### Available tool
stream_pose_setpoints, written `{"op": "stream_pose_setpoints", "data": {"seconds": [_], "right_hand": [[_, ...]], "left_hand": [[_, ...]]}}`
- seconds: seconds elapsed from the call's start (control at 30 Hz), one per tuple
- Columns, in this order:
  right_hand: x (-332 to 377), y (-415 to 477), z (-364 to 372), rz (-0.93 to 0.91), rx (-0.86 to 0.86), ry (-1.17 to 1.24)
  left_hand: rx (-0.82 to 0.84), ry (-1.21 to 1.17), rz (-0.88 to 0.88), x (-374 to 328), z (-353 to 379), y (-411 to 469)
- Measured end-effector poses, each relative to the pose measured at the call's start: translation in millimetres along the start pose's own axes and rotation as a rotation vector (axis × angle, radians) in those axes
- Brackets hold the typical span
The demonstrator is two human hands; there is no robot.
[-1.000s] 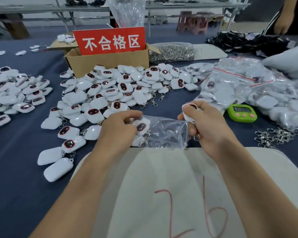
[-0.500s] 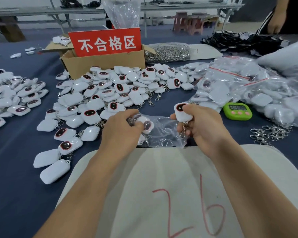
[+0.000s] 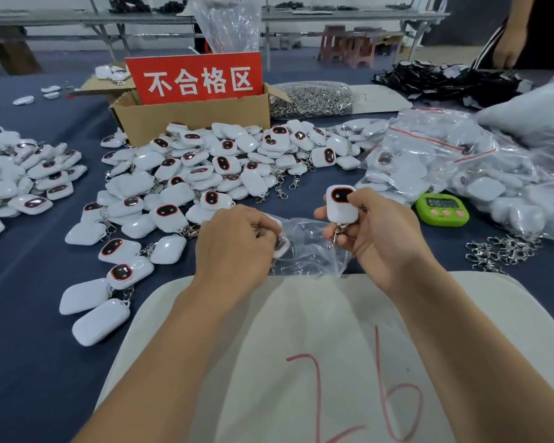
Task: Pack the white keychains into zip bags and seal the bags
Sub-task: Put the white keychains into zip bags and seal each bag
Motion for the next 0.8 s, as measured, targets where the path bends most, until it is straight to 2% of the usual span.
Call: {"op": "stream_pose_setpoints", "data": {"seconds": [0.17, 0.3, 0.37, 0.5, 0.67, 0.8], "right_hand": [[-2, 0, 1, -0.007, 0.020, -0.020], [-3, 1, 2, 0.005, 0.022, -0.031], [-4, 2, 3, 0.006, 0.035, -0.036], [-7, -1, 10, -0.015, 0.080, -0.080], [-13, -5, 22, -0.107, 0.081, -0.198], [-13, -6, 25, -0.143, 0.089, -0.308]], "left_hand": [[0.026, 0.023, -0.060, 4, 1, 2], [0.005, 0.100, 0.001, 0, 2, -2], [-0.074, 0.101, 0.056, -5, 1, -4], [-0.254, -0.033, 0.215, -17, -2, -11], [-0.200, -0.243, 0.265, -29, 4, -15], [-0.166, -0.297, 0.289, -27, 5, -11]]}}
Point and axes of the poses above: each hand's wrist, its own y-axis towards the middle knuckle, its own z-axis out of the palm, x = y × z, the point moved 1 cm from there along y, towards the middle knuckle, and after that the axes turned 9 degrees about x, right-handed, at the moved point
